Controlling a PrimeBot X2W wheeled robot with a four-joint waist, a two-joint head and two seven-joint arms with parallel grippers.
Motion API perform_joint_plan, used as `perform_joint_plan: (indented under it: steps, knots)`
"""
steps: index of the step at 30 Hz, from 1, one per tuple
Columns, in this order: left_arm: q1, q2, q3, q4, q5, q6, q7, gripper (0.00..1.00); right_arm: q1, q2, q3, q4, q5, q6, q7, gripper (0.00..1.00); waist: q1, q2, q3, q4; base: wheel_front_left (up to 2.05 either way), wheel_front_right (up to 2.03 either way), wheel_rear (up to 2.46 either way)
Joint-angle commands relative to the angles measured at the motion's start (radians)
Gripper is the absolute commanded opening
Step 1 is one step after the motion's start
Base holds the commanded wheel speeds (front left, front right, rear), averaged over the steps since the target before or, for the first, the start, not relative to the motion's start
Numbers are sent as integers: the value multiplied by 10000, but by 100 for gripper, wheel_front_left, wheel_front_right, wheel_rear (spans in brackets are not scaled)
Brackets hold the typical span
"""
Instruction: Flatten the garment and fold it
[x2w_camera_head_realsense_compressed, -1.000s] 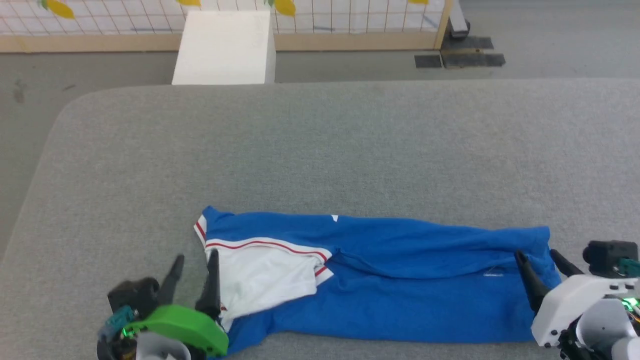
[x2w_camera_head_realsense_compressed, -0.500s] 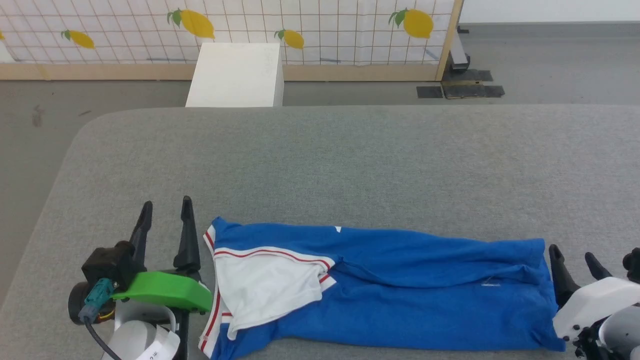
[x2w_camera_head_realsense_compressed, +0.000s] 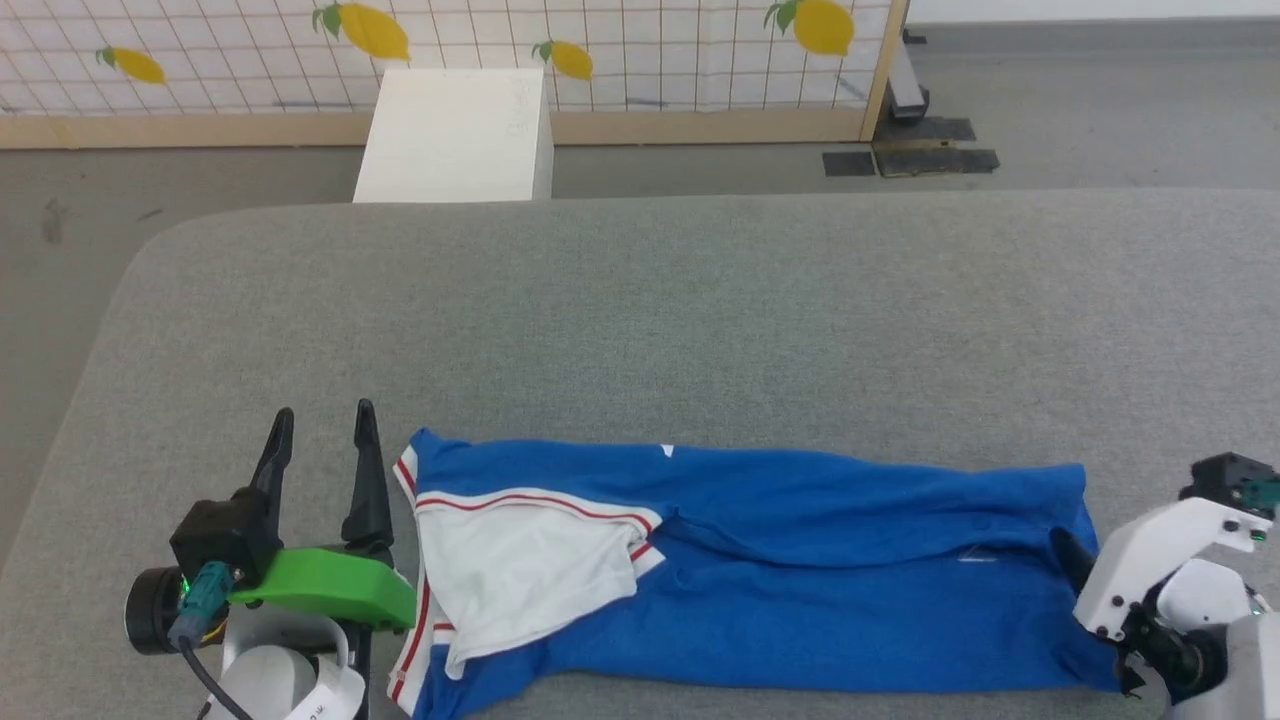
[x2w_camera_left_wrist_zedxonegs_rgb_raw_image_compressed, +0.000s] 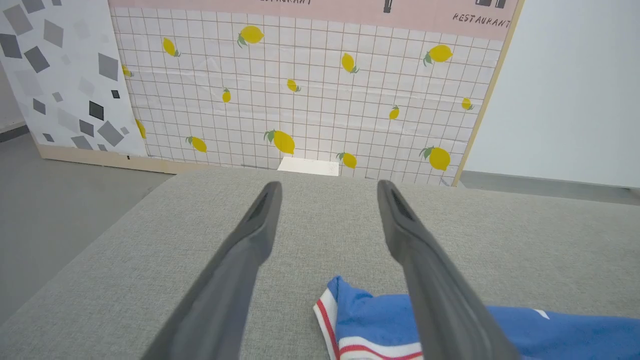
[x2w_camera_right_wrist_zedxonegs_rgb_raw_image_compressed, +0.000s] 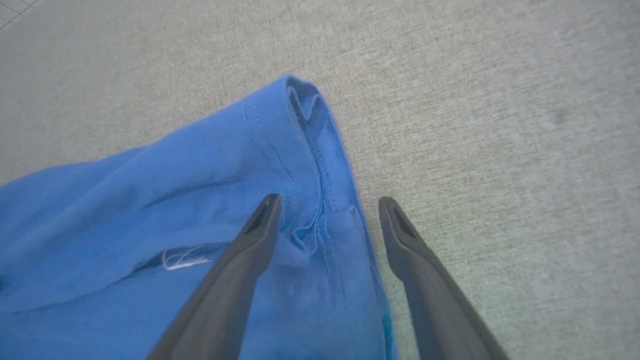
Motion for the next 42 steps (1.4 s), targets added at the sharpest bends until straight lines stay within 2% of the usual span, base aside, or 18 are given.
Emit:
perform_joint_plan:
  steps: [1,8,9,10,11,12,18,25,29,32,38,42]
  knots:
    - [-141,-91,75,48,107,-101,-47,100,-278,19,44,222,-194,-11,313,100,0,58,155,71,0,0,0]
    - [-257,-280,298,218,295,-283,-47,100,-548,19,271,950,-357,-11,2102,100,0,58,349,196,0,0,0]
    - [-258,-305,322,232,321,-310,-47,100,-520,19,310,969,-339,-11,2417,45,0,58,360,205,0,0,0]
    - [-255,-325,340,246,336,-329,-47,100,-484,19,335,939,-364,-11,2626,34,0,58,369,209,0,0,0]
    - [-253,-348,362,264,353,-352,-47,100,-442,19,353,854,-394,-11,2813,7,0,58,379,211,0,0,0]
    - [-255,-361,384,273,370,-370,-47,100,-416,19,364,747,-407,-11,2880,0,0,58,390,209,0,0,0]
    - [-250,-430,557,302,476,-455,-47,100,-271,20,122,-93,-839,-11,2492,0,0,58,411,143,0,0,0]
    - [-276,-511,606,328,511,-534,-47,100,-307,-196,-1530,-775,-2286,-11,1146,0,0,58,439,220,0,0,0]
    - [-273,-539,641,307,533,-560,-47,100,-439,-466,-2531,-689,-3260,-11,442,0,0,58,458,288,0,0,0]
    - [-230,-552,671,288,564,-579,-47,100,-460,-461,-2897,-602,-3872,-11,21,0,0,58,446,318,0,0,0]
    - [-136,-570,713,279,629,-601,-47,100,-279,-350,-2426,-681,-4254,-11,-308,0,0,58,366,350,0,0,0]
    - [-34,-578,720,273,674,-628,-47,100,148,-326,-1654,-1552,-3886,-11,-44,0,0,58,254,346,0,0,0]
